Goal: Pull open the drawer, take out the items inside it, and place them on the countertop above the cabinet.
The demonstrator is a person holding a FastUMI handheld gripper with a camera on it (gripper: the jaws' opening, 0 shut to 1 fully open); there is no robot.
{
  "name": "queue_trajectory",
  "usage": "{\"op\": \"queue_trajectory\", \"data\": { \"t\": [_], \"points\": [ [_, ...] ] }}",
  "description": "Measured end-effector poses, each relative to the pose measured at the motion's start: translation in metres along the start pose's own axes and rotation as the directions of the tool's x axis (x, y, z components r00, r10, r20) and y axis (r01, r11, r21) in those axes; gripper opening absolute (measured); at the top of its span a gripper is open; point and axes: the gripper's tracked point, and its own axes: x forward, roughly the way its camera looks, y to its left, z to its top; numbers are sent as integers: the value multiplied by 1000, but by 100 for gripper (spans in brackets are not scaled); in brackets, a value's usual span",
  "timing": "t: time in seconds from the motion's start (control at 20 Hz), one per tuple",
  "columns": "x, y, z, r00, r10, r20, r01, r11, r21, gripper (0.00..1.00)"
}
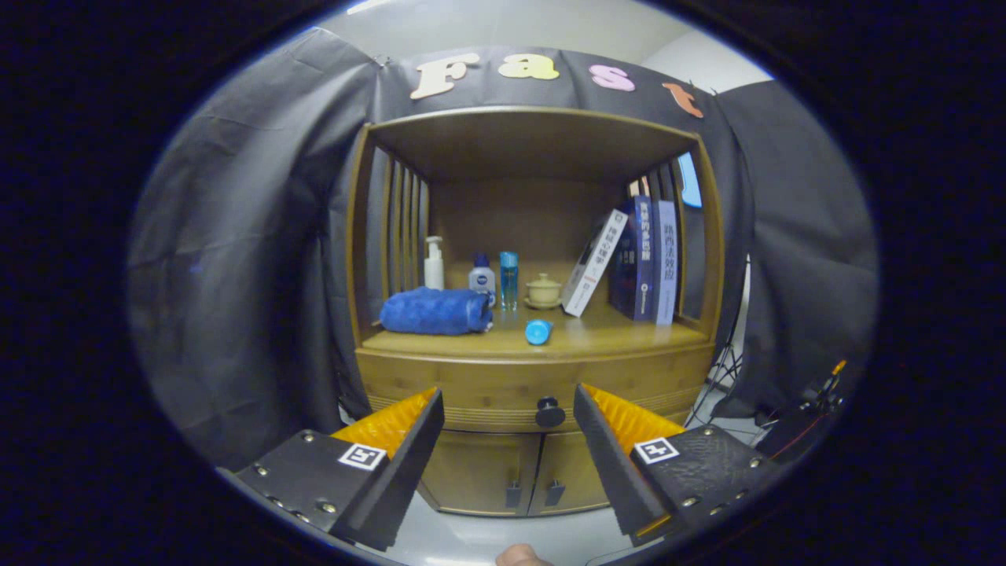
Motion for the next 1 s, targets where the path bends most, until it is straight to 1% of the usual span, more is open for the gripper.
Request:
{"op": "queue_trajectory", "data": {
  "t": [0.15,0.25,0.55,0.7,0.85,1.0],
  "points": [
    [-29,7,43,999,24,44,-24,1000,-11,99],
    [-47,7,69,997,26,73,-26,1000,-14,99],
    [-97,-5,123,994,1,111,-4,1000,27,99],
    [-120,-11,142,992,-10,130,2,998,63,99],
    [-139,-11,151,989,3,150,-16,997,82,99],
    [-152,-4,154,986,34,162,-50,994,101,99]
  ]
}}
